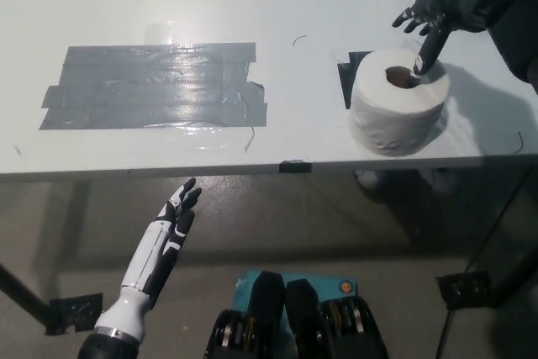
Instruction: A toilet paper roll is kept on the black spot on the desk infront of the robot and the robot inserts its right thumb into the hole in the centre to grab the roll. Then it passes the roll to a person.
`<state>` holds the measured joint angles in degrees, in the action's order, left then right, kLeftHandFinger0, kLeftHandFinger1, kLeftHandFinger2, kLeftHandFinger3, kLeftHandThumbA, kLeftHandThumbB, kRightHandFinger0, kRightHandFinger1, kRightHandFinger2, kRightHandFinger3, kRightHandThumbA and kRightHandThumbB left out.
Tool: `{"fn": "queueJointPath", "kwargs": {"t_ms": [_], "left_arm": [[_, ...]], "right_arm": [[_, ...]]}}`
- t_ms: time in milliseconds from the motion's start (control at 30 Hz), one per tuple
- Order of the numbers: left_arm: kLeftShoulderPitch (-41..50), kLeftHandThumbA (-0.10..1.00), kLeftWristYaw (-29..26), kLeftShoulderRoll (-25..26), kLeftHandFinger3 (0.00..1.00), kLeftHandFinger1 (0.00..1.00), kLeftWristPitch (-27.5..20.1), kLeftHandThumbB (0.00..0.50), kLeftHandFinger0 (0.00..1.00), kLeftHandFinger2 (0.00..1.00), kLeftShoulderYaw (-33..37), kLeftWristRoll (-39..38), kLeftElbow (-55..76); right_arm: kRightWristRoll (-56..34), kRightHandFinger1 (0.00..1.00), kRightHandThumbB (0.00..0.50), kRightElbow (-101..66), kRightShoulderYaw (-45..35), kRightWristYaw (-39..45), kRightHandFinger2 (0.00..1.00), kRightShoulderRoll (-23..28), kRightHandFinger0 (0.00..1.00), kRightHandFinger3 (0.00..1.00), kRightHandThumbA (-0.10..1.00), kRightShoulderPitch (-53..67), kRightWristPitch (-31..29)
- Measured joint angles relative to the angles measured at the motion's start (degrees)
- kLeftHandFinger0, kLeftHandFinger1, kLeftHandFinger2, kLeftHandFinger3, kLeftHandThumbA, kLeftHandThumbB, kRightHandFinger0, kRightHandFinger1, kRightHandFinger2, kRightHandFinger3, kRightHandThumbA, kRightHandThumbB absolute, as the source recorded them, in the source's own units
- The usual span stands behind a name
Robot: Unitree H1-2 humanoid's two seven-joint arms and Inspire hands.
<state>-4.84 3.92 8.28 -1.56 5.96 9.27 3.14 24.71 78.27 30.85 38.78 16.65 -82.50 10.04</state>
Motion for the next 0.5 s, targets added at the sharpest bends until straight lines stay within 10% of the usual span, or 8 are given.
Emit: {"fn": "queueJointPath", "kwargs": {"t_ms": [500], "left_arm": [[-0.05, 1.0, 0.0, 0.0, 1.0, 1.0, 0.0, 0.11, 1.0, 1.0, -0.02, 0.01, 0.0]], "right_arm": [[-0.06, 1.0, 0.366, -0.05, -3.65, -6.23, 1.0, -1.24, 1.0, 1.0, 1.0, 1.65, -0.83]]}}
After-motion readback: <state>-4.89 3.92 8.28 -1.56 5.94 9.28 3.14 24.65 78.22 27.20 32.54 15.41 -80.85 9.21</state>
